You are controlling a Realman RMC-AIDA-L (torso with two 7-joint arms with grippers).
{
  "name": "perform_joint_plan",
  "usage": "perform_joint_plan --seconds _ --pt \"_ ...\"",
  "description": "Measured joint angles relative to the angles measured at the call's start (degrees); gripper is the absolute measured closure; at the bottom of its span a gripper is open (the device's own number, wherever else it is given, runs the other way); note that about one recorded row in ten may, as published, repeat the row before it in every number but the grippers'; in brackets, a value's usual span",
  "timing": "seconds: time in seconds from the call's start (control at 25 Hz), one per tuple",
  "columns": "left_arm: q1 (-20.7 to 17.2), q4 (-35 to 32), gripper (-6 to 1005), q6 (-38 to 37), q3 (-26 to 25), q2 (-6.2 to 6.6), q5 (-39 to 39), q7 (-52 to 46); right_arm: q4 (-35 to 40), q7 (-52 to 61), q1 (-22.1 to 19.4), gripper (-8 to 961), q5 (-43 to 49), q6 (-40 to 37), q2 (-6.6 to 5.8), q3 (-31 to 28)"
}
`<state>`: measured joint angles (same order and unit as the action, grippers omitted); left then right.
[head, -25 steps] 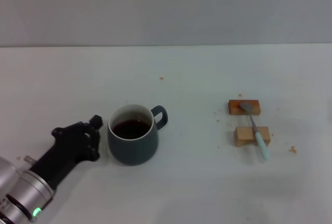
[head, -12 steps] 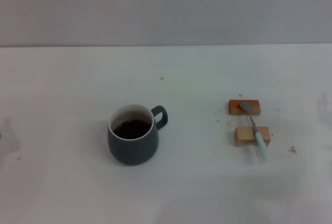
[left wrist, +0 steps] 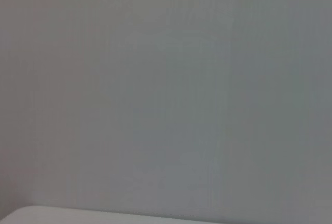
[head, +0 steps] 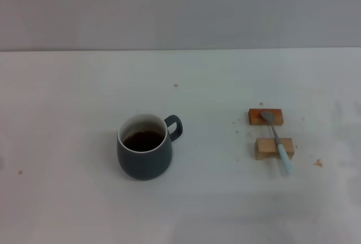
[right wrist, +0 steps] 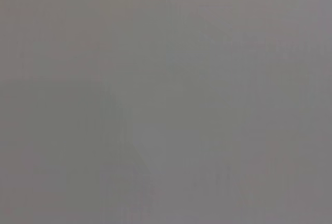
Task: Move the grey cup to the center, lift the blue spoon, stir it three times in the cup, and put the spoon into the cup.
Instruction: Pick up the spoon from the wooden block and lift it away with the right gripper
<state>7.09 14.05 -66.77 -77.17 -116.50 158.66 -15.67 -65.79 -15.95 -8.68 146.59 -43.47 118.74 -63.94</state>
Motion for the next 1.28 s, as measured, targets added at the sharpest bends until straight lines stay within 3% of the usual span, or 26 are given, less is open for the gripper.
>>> perform_joint_plan --seconds 0.2,0.44,0.64,1.28 --pt "1.35 -0.52 1001 1.08 -1.63 0.45 0.29 -0.03 -1.89 0.06 -1.81 565 -0.37 1.0 0.01 4.45" --pt "1.43 -0.05 1001 1.61 -1.48 1.14 0.37 -0.36 -6.85 0.09 -5.7 564 -3.86 7.38 0.01 8.36" --pt "1.56 0.01 1001 1.77 -1.5 1.54 0.36 -0.4 -6.57 0.13 -7.61 564 -4.6 7.3 0.12 11.01" --pt "2.5 0.2 1001 1.93 -1.63 2.75 0.33 -0.59 4.25 5.98 -1.13 565 -10.92 1.76 -0.16 21.63"
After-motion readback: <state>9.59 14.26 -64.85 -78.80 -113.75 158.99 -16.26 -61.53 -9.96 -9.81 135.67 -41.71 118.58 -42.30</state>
